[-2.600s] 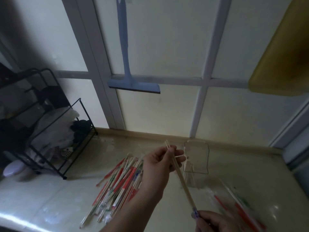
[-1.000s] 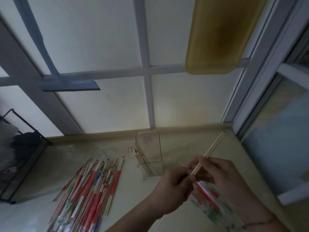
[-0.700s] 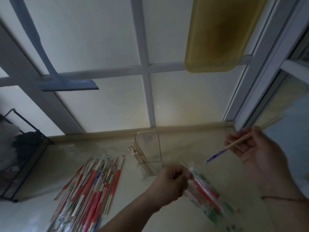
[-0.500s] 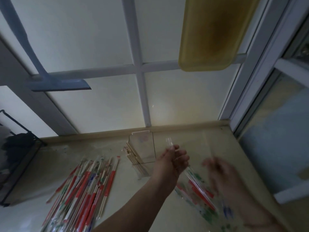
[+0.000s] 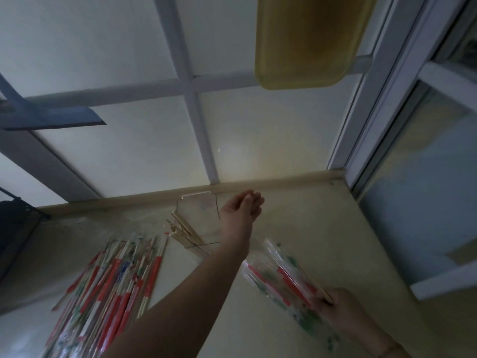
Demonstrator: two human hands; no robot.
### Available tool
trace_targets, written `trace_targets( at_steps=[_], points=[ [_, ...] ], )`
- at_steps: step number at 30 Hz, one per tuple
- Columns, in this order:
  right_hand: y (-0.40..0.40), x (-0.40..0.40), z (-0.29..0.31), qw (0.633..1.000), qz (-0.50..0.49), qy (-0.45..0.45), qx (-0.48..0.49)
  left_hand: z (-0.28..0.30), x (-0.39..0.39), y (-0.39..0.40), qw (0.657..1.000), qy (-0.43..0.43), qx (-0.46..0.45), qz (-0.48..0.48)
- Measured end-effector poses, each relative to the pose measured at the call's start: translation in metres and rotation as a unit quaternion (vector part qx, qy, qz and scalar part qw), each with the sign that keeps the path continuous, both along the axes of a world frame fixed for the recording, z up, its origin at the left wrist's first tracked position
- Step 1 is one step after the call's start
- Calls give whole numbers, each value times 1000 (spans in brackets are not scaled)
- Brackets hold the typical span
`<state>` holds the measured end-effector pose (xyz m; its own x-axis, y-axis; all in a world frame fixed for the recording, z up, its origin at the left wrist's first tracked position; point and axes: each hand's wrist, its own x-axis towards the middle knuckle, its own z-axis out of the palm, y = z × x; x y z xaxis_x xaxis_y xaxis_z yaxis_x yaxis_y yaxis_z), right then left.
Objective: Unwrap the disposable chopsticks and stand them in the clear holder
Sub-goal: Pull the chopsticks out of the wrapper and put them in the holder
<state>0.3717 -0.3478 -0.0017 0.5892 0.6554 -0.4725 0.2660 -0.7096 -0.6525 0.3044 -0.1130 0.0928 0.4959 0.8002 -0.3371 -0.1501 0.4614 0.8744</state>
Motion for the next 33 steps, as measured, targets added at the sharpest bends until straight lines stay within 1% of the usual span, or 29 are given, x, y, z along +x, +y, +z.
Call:
trace_targets(
  at_steps=[2,4,7,9,10,11,13,14,17,19,21,22,23,24,25,26,27,28,29,30,31,32,33],
  points=[
    [-2,1,-11,999,10,22,-28,0,-7,-3,999,23,42,-18],
    [1,3,-12,999,14,21,-26,-1,-20,-13,995,50,76,-42],
    [12,3,27,1000,15,-8,-17,-14,-50,-33,984,105,116,-82],
    [24,1,55,999,23,-34,9,-25,-67,-49,967,136,165,-137],
    [34,-2,67,999,27,-20,40,-28,-71,-57,957,141,186,-171],
    [45,-8,77,997,36,13,74,-28,-73,-64,950,137,196,-202],
    [66,-26,90,985,57,110,123,-19,-73,-70,948,107,192,-231],
    [75,-34,92,975,70,148,149,-11,-73,-68,949,88,188,-238],
    [95,-50,91,962,73,185,190,15,-82,-50,953,47,164,-250],
    [100,-54,85,948,81,232,200,32,-93,-32,960,20,158,-230],
    [101,-60,89,924,113,282,234,50,-104,-11,976,-22,150,-158],
    [101,-63,93,911,112,301,259,58,-109,-1,983,-48,134,-115],
    [101,-62,94,899,87,318,290,65,-112,9,988,-77,112,-74],
    [103,-60,94,876,47,356,321,72,-115,17,989,-113,86,-40],
    [104,-58,95,820,23,431,375,77,-118,22,987,-146,63,-18],
    [107,-58,98,725,29,515,456,80,-119,24,983,-177,40,-5],
    [114,-61,103,641,30,557,527,83,-120,25,979,-204,20,-1],
    [119,-57,111,660,-76,497,558,84,-120,24,974,-227,3,-3],
    [122,-60,113,657,-137,478,566,83,-121,23,970,-243,-13,-8],
    [128,-58,113,641,-143,491,572,82,-123,21,966,-256,-29,-13],
    [132,-60,114,636,-150,479,586,80,-124,18,963,-264,-44,-18],
    [141,-66,120,628,-148,491,586,78,-126,16,961,-271,-54,-23],
    [149,-70,126,638,-137,489,579,76,-128,14,959,-276,-62,-31]
  ],
)
